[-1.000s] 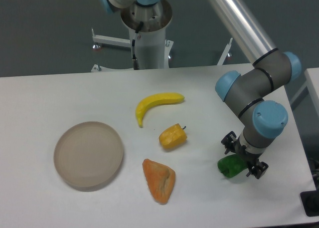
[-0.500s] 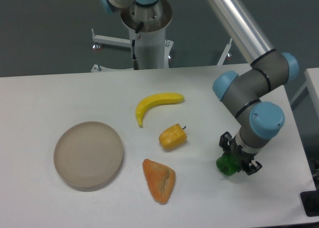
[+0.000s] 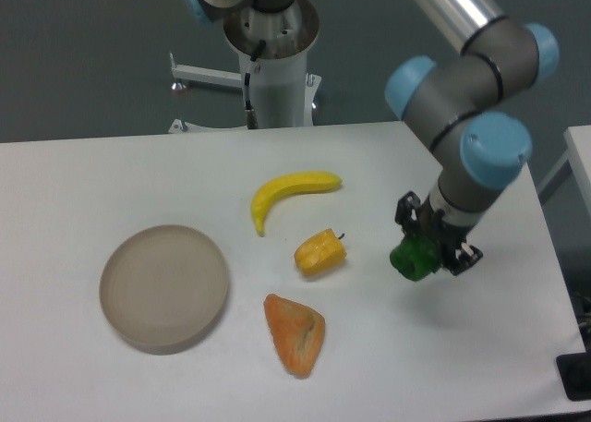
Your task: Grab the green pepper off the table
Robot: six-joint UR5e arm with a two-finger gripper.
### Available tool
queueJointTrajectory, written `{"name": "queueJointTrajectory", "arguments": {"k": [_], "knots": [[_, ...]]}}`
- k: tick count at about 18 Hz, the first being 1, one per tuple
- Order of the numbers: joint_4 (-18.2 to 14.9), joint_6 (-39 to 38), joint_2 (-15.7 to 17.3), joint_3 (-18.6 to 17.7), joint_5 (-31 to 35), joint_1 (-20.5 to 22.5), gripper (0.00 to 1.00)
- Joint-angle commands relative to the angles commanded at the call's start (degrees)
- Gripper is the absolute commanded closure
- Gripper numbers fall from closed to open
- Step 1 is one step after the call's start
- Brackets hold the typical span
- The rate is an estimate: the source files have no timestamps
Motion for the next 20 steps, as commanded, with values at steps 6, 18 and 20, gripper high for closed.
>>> {"name": "queueJointTrajectory", "arguments": {"k": [6, 18, 20], "knots": [[0.35, 1.92, 3.07, -5.0, 1.92, -0.44, 0.94], [1.76, 5.45, 3.61, -5.98, 4.66, -1.05, 0.94], [1.84, 5.45, 3.52, -5.9, 4.66, -1.05, 0.94]]}}
